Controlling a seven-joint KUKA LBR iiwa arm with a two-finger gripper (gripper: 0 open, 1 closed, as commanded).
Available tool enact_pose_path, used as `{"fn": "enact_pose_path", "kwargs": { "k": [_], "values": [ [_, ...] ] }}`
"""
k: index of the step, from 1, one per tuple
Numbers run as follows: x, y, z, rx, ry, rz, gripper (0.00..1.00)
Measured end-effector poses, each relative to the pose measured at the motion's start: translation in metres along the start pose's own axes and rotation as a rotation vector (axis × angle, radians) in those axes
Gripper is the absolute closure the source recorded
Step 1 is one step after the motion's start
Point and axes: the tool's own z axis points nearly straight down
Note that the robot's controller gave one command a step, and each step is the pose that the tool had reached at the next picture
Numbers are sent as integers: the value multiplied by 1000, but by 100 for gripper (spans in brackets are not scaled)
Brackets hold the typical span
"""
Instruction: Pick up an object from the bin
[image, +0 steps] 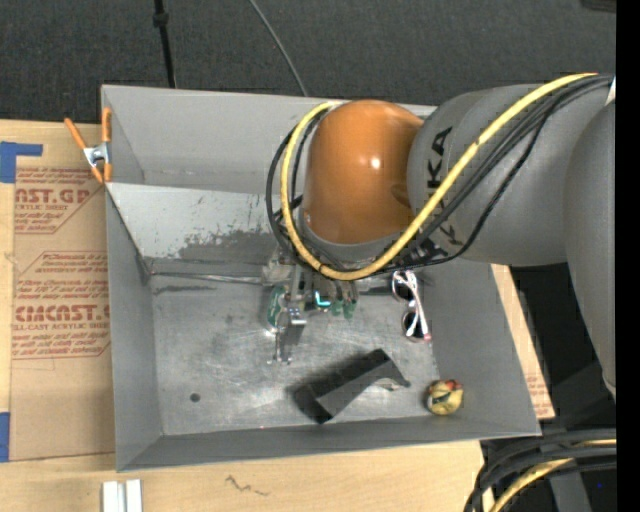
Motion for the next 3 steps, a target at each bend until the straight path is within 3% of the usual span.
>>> {"fn": "enact_pose_path", "kwargs": {
  "k": [1, 2, 3],
  "values": [
    [-2, -1, -4, -1, -8, 2, 0],
    [-10, -27, 28, -1, -12, -68, 0],
    [15, -86, 36, 0, -6, -236, 0]
  ]
}}
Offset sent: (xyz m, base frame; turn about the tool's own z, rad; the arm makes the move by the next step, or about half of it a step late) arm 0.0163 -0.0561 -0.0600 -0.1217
